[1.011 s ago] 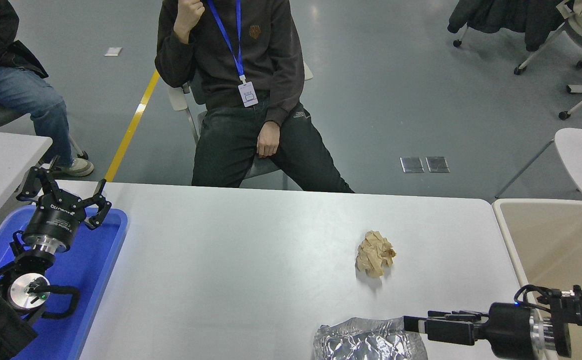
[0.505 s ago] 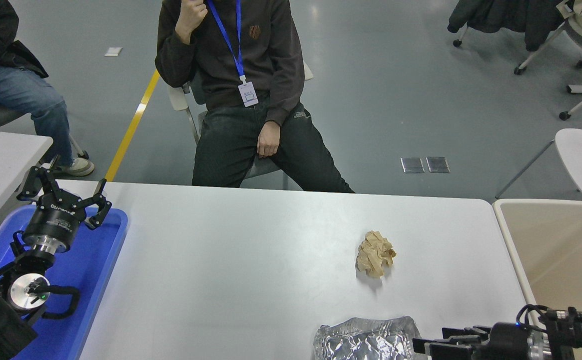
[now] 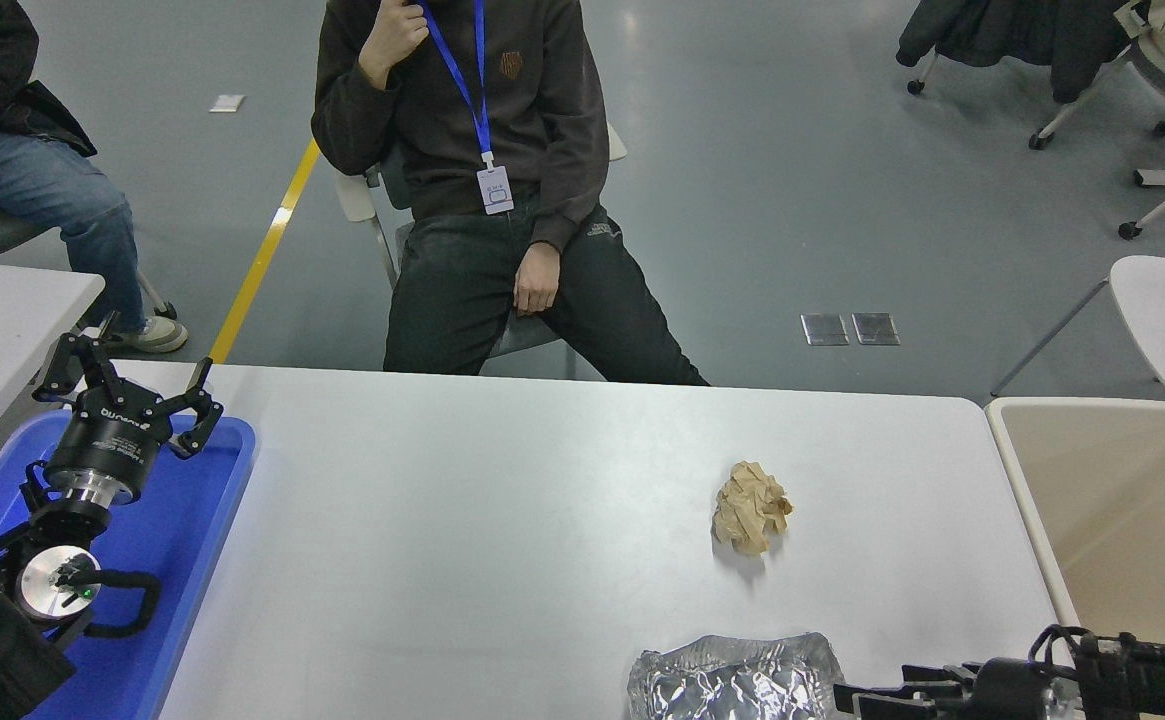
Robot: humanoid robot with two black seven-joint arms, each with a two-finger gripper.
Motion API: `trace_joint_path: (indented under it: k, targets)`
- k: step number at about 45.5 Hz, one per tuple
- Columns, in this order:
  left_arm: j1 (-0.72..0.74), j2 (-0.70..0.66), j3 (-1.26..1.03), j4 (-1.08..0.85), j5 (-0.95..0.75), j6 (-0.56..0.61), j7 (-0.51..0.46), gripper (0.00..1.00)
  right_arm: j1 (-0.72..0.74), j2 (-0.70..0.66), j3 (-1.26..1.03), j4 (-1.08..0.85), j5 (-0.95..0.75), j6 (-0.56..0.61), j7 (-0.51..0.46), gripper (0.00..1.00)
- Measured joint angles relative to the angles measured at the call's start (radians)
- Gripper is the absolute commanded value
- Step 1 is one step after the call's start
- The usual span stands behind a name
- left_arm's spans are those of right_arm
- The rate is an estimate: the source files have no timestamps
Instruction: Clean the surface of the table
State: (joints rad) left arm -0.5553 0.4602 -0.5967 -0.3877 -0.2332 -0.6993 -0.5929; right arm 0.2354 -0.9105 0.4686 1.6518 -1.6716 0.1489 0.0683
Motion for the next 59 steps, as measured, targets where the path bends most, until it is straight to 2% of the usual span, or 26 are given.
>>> trace_joint_path:
  k: [30,59]
  targets:
    - [0.000,0.000,0.000,0.000,0.000,0.000,0.001,1.00,0.019,0.093,-0.003,-0.003,0.105,0.007,-0.229,1.00]
    - [0.000,0.000,0.000,0.000,0.000,0.000,0.000,1.00,0.015,0.159,-0.029,-0.046,0.101,0.002,-0.253,0.98]
